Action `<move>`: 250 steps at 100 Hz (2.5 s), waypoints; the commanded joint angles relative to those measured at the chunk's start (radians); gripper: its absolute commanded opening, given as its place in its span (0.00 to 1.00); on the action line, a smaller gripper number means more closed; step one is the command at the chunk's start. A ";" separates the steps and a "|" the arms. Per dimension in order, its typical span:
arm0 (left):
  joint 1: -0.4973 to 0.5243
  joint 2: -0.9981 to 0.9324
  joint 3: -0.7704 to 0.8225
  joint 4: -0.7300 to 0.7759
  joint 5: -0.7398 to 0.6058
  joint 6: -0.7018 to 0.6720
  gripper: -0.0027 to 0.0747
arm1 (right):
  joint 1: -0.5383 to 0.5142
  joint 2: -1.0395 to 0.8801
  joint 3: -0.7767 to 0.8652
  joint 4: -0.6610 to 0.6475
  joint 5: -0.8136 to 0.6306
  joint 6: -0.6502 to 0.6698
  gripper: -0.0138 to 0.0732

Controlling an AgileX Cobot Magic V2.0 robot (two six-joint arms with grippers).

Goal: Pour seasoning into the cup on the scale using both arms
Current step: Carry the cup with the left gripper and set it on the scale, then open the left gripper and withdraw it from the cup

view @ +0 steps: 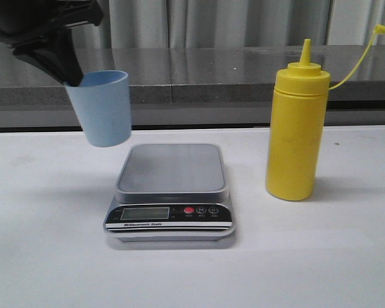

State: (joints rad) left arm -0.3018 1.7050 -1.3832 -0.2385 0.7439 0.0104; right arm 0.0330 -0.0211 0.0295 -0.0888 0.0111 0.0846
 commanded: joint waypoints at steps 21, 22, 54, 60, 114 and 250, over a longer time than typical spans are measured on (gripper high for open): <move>-0.115 0.063 -0.128 -0.038 -0.030 -0.010 0.01 | 0.001 -0.007 -0.002 -0.010 -0.071 -0.008 0.08; -0.117 0.068 -0.132 -0.038 -0.030 -0.010 0.01 | 0.001 -0.007 -0.002 -0.010 -0.071 -0.008 0.08; -0.173 0.151 -0.172 -0.036 -0.024 -0.010 0.01 | 0.001 -0.007 -0.002 -0.010 -0.071 -0.008 0.08; -0.175 0.156 -0.172 -0.031 -0.021 -0.010 0.01 | 0.001 -0.007 -0.002 -0.010 -0.071 -0.008 0.08; -0.176 0.148 -0.172 -0.048 -0.023 0.014 0.65 | 0.001 -0.007 -0.002 -0.010 -0.071 -0.008 0.08; 0.113 -1.167 1.015 0.122 -0.697 0.028 0.74 | 0.001 -0.007 -0.002 -0.010 -0.071 -0.008 0.08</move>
State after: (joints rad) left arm -0.1917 0.6178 -0.3949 -0.1186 0.1494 0.0361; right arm 0.0330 -0.0211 0.0295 -0.0888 0.0111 0.0846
